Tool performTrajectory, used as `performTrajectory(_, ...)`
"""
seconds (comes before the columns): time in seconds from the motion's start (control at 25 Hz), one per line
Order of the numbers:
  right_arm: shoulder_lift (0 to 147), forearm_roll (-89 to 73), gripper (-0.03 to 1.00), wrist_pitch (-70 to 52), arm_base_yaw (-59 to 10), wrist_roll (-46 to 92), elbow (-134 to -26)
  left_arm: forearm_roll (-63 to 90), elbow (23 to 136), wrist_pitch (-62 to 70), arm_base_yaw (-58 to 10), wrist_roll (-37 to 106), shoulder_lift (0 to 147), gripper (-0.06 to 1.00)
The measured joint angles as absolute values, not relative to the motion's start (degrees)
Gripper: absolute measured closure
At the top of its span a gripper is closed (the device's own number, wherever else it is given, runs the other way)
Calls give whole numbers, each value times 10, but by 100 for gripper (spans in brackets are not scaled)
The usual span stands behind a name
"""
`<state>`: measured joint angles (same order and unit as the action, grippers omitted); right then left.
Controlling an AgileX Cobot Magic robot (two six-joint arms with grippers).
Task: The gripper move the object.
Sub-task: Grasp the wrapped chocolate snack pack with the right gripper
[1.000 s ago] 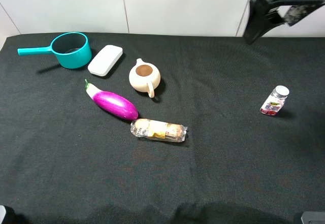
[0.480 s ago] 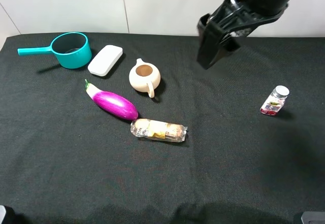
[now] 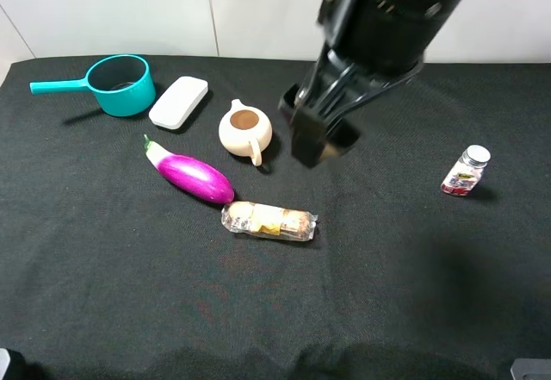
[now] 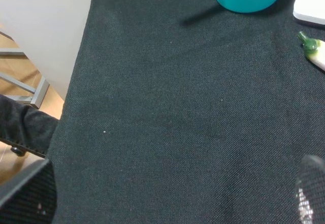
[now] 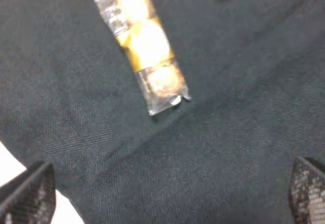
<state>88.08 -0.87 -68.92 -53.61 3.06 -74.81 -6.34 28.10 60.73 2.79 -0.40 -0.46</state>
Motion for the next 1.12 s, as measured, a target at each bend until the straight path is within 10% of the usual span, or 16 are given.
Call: performTrajectory(1.12, 1095, -37, 27, -537, -546, 108, -748, -65, 281, 607, 28, -4, -5, -5)
